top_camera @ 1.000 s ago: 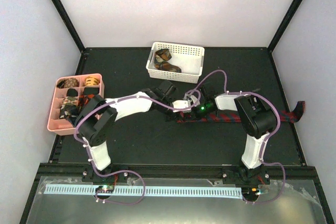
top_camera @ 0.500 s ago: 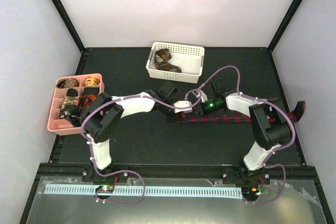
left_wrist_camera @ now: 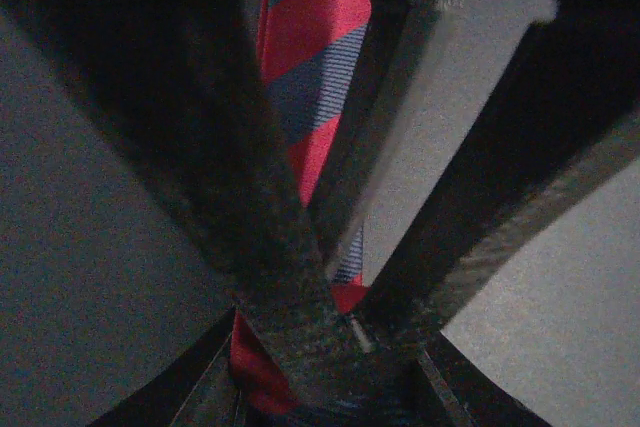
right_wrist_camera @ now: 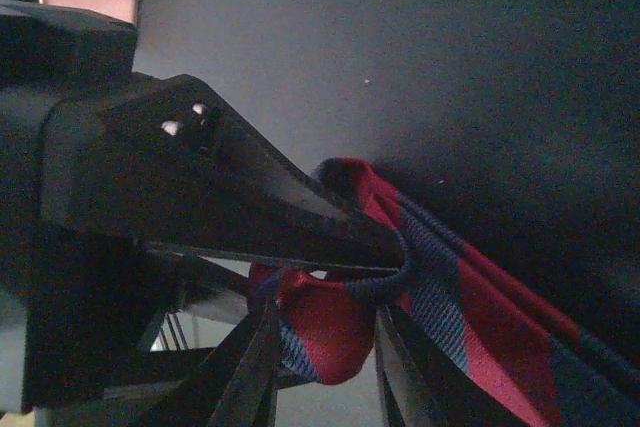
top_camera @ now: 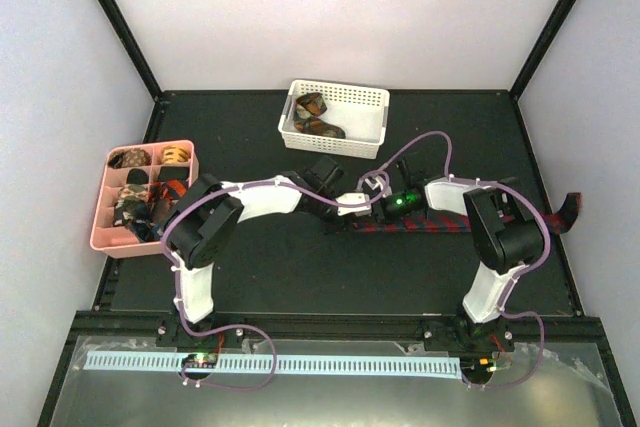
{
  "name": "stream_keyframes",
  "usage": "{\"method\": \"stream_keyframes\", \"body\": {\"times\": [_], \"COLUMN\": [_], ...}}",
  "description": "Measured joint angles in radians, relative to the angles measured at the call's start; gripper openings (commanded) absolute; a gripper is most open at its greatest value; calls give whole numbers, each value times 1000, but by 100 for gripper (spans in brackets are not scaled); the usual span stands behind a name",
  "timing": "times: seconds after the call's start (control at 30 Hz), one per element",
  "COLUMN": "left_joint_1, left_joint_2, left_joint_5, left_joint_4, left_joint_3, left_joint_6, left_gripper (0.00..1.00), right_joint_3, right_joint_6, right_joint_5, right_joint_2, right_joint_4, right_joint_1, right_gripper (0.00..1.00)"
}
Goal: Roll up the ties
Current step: Roll the tie at the center of the board.
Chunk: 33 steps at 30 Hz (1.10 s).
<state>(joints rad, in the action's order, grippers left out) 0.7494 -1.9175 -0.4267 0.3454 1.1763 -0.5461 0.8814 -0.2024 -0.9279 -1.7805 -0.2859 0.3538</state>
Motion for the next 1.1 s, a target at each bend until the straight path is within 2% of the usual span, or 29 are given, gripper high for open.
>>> {"method": "stream_keyframes", "body": {"times": [0.17,0.2,0.37,0.5,0.63,0.9,1.0,1.1], "left_joint_1": [4,4,-2,-29,-50,-49,-49,-45], "left_joint_2": [-13,-14,-13,47,106,35,2,-33], "left_joint_5": [-3,-3,-7,-39,-57,-66,-68,-67], "left_joint_4": [4,4,-20,-135,-230,-354,-373,-375], "left_joint_3": [14,14,5,-110,-218,-219,-205,-162], "left_joint_6": [5,7,36,66,72,76,72,72], "left_gripper": [37,40,75,88,89,87,81,64], "right_joint_3": [0,0,2,2,2,2,2,2], "right_joint_6": [-8,-11,14,41,64,93,97,97], "right_joint_5": [9,12,27,42,56,75,76,73], "right_joint_2": [-12,-12,-15,-23,-31,-50,-53,-53], "right_joint_4": [11,10,-5,-23,-36,-44,-44,-43], "right_joint_1": [8,8,3,-11,-21,-39,-46,-47], "right_gripper": [3,2,2,2,2,1,2,2]}}
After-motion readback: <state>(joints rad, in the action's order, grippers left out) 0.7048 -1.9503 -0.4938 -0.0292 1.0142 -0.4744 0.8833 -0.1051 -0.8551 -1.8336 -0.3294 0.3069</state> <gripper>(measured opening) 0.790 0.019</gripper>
